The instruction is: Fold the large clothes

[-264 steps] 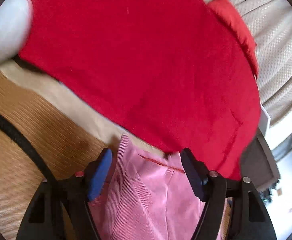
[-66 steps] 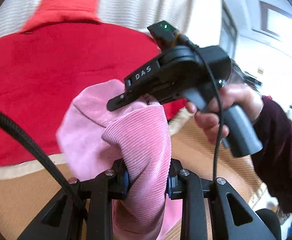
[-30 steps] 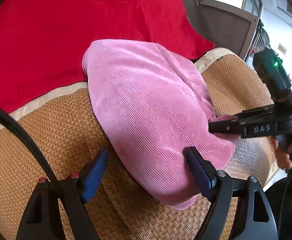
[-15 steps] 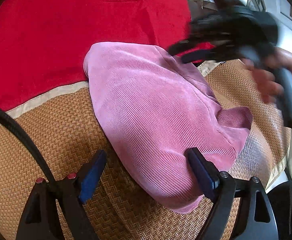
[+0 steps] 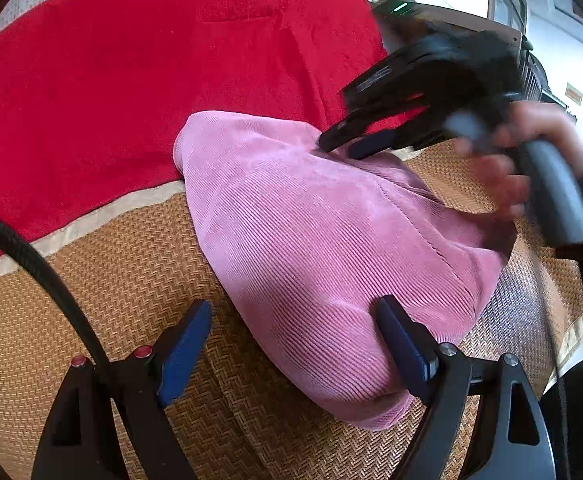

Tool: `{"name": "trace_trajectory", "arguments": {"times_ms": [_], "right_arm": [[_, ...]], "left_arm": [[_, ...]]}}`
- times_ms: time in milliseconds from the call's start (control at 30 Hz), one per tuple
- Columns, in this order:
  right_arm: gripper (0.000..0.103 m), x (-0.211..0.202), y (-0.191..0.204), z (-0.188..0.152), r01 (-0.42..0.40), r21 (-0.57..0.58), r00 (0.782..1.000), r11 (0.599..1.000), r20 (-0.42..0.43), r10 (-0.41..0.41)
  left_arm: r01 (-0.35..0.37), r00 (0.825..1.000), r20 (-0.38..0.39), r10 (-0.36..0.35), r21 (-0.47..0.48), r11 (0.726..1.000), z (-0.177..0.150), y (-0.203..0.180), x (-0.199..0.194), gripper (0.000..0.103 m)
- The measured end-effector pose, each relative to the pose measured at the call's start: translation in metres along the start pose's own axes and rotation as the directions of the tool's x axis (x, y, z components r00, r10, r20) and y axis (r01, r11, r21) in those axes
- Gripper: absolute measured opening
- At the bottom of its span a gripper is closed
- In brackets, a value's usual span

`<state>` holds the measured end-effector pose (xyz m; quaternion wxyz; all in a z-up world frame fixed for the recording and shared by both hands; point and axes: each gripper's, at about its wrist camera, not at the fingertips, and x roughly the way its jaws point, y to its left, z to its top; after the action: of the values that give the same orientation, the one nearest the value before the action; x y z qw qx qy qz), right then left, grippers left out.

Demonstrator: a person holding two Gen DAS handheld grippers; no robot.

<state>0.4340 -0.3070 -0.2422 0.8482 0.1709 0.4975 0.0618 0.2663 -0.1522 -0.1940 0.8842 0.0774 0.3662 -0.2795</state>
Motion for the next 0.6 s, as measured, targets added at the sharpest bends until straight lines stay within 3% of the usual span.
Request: {"name": "trace_trajectory", "arguments": {"times_ms": [67, 167, 267, 400, 467, 533, 600], "right_arm": [[0.039, -0.023, 0.003, -0.011, -0.019, -0.015, 0.999, 1.0, 0.033, 0.019], [0.039, -0.056, 0.006, -0.039, 0.023, -0.052, 0.998, 0.998, 0.054, -0.02], [0.039, -0.064, 0.007, -0.065, 0.018, -0.032, 0.999, 0.999, 0.05, -0.016], [0.04, -0.044, -0.014, -0.1, 0.053, 0.016, 0.999, 0.998, 0.01, -0.053], [0.041, -0.028, -0.028, -0.114, 0.011, 0.07, 0.999, 0.997, 0.048, -0.014], [0.041, -0.028, -0.031, -0.122, -0.012, 0.043, 0.995, 0.999, 0.095, 0.008], [0.041, -0.029, -0.035, -0.122, -0.033, 0.064, 0.996, 0.997, 0.089, 0.028]], "left_arm": [[-0.004, 1.0, 0.001, 0.004, -0.002, 1.0, 0.0, -0.001, 0.0, 0.086], [-0.01, 1.0, 0.002, 0.01, 0.002, 1.0, 0.001, -0.003, 0.0, 0.086], [-0.013, 1.0, 0.001, 0.013, 0.004, 1.0, 0.001, -0.005, 0.001, 0.086], [0.02, 1.0, -0.018, -0.021, -0.018, 1.0, 0.0, -0.004, 0.003, 0.086], [0.037, 0.999, -0.026, -0.038, -0.042, 0.998, 0.002, 0.001, 0.005, 0.088], [0.052, 0.998, -0.037, -0.054, -0.065, 0.997, 0.003, 0.005, 0.005, 0.09], [0.082, 0.995, -0.047, -0.087, -0.101, 0.992, 0.004, 0.011, 0.008, 0.091]]}}
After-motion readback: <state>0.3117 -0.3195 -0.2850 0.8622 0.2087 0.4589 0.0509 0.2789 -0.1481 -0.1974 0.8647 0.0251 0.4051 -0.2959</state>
